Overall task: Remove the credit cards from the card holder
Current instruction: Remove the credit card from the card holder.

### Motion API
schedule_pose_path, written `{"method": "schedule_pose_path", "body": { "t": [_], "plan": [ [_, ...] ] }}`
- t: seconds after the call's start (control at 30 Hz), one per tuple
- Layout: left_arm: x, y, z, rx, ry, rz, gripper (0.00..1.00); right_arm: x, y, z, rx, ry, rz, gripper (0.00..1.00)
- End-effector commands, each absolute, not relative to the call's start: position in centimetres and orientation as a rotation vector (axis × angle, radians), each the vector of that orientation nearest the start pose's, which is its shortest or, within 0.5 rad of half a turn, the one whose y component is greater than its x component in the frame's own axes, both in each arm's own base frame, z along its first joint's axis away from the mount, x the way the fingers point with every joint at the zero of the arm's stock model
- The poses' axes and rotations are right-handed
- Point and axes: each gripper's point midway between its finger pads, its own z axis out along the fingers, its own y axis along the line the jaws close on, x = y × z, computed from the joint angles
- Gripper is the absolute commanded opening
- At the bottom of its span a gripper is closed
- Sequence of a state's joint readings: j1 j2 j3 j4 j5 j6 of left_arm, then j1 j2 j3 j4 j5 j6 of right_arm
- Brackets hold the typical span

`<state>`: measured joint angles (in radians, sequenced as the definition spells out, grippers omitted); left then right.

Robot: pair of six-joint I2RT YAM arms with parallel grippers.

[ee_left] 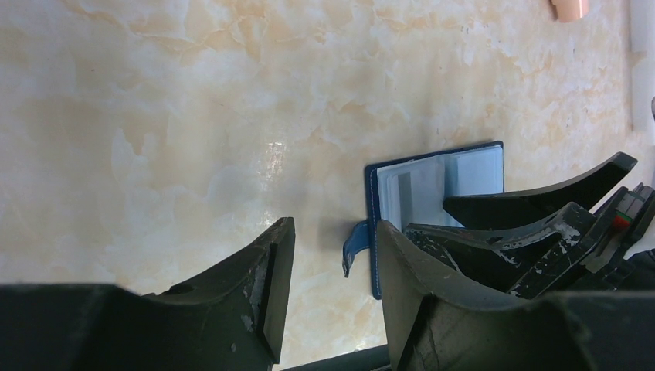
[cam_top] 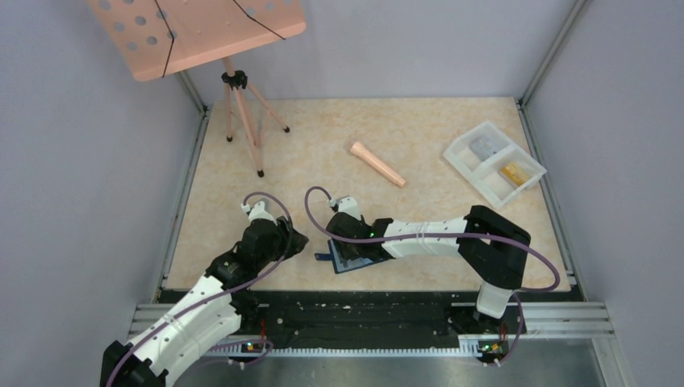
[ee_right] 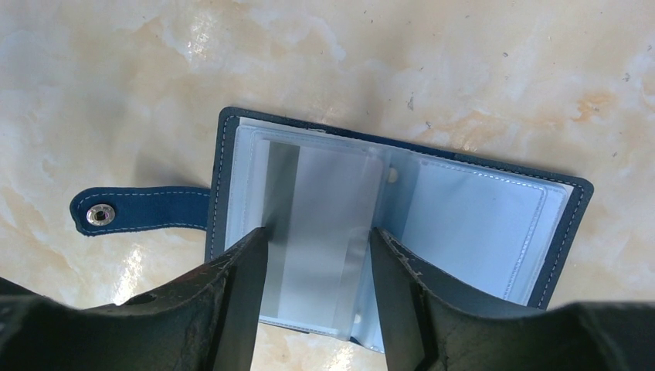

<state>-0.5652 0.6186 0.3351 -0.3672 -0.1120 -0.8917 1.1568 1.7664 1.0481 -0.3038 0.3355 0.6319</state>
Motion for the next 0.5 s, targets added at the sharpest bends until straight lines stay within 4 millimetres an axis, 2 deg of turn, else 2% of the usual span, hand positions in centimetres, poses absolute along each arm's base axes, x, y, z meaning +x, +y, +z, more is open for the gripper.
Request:
{"method": "schedule_pose_path", "body": {
  "t": [0.0,0.17,0.47],
  "plan": [
    [20.08,-14.33,8.51,-0.437,2.242,-0.686,0.49,19.00,35.64,3.92,-0.535,2.451,0.301,0.57],
    [20.20,-14.26,8.83,-0.437,2.225,-0.688,0.49,18.55,36.10,4.65,-0.539,2.433,0.305,0.63],
    [20.01,-14.26,9.05,-0.422,2.224,-0.694,0.48,18.68,36.26,4.21,-0.562,2.433,0.218,0.63]
  ]
}}
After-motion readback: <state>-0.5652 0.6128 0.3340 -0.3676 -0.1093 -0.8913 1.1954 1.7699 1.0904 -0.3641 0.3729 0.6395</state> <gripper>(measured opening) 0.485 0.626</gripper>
